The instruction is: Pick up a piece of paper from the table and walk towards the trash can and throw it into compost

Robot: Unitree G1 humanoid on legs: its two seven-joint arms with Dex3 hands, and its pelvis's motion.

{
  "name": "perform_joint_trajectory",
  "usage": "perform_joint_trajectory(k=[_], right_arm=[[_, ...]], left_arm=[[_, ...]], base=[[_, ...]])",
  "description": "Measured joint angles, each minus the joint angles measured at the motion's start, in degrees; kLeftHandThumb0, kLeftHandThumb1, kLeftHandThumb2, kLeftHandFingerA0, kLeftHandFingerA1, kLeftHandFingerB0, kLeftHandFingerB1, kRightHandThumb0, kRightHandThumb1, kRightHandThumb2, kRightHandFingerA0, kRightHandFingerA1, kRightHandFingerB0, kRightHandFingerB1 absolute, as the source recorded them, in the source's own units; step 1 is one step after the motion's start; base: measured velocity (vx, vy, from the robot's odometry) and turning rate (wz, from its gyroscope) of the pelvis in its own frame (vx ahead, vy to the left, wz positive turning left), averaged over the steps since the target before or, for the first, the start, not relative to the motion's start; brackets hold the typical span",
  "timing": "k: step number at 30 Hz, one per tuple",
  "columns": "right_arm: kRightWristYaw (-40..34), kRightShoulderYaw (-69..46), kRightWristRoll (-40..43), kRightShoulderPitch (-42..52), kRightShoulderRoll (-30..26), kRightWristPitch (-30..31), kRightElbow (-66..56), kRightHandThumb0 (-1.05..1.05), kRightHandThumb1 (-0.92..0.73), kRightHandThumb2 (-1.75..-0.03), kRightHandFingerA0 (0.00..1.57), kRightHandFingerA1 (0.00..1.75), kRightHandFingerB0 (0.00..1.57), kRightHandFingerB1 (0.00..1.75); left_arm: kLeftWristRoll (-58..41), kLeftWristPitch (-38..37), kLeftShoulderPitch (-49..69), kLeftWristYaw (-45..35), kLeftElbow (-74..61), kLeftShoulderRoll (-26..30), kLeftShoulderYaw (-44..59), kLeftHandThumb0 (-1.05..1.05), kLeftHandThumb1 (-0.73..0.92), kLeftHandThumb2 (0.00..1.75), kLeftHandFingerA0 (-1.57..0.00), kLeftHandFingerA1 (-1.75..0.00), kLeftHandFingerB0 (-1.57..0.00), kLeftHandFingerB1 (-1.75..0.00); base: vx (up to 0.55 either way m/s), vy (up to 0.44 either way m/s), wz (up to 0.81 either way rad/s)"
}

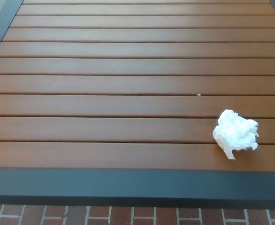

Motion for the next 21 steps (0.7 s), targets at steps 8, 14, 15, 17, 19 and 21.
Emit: perform_joint_trajectory(k=[8, 14, 15, 17, 19, 21], right_arm=[[3.24, 10.25, -4.14, -4.51, -0.25, 7.26, 0.37, -0.79, -0.48, -0.87, 0.04, 0.33, 0.04, 0.26], [5.09, 14.27, -7.0, -6.68, -0.1, 11.36, 1.97, -0.65, -0.6, -0.6, 0.08, 0.37, 0.13, 0.24], [5.5, 15.18, -7.77, -7.12, 0.13, 12.06, 2.58, -0.65, -0.6, -0.6, 0.08, 0.37, 0.13, 0.24], [5.85, 15.77, -8.55, -7.4, 0.32, 12.65, 2.87, -0.68, -0.46, -0.86, 0.03, 0.43, 0.06, 0.32], [6.25, 16.75, -9.55, -8.29, 0.66, 12.99, 4.04, -0.68, -0.46, -0.86, 0.03, 0.43, 0.06, 0.32], [6.64, 17.81, -10.7, -9.27, 1.29, 13.14, 5.95, -0.36, -0.4, -0.97, 0.03, 0.53, 0.0, 0.49]], left_arm=[[-0.01, -0.01, 0.63, -0.01, -0.44, -0.01, -0.02, -0.08, 0.69, 0.6, -0.89, -0.57, -0.79, -0.55], [-0.09, -0.05, 0.43, -0.01, -0.57, -0.22, 0.06, -0.08, 0.7, 0.6, -0.91, -0.59, -0.8, -0.55], [-0.08, -0.28, 0.25, 0.0, -0.61, -0.34, 0.03, -0.08, 0.7, 0.6, -0.91, -0.59, -0.8, -0.55], [-0.06, -0.68, 0.18, 0.01, -0.61, -0.41, -0.02, -0.06, 0.71, 0.61, -0.9, -0.58, -0.79, -0.55], [-0.06, -0.91, 0.11, 0.01, -0.78, -0.48, -0.09, -0.06, 0.71, 0.61, -0.9, -0.58, -0.79, -0.55], [-0.06, -0.98, -0.19, 0.0, -1.33, -0.56, -0.22, -0.06, 0.73, 0.61, -0.87, -0.57, -0.78, -0.54]], base=[[0.0, 0.0, 0.0], [0.0, 0.0, 0.0], [0.0, 0.0, 0.0], [0.0, 0.0, 0.0], [0.0, 0.0, 0.0], [0.0, 0.0, 0.0]])
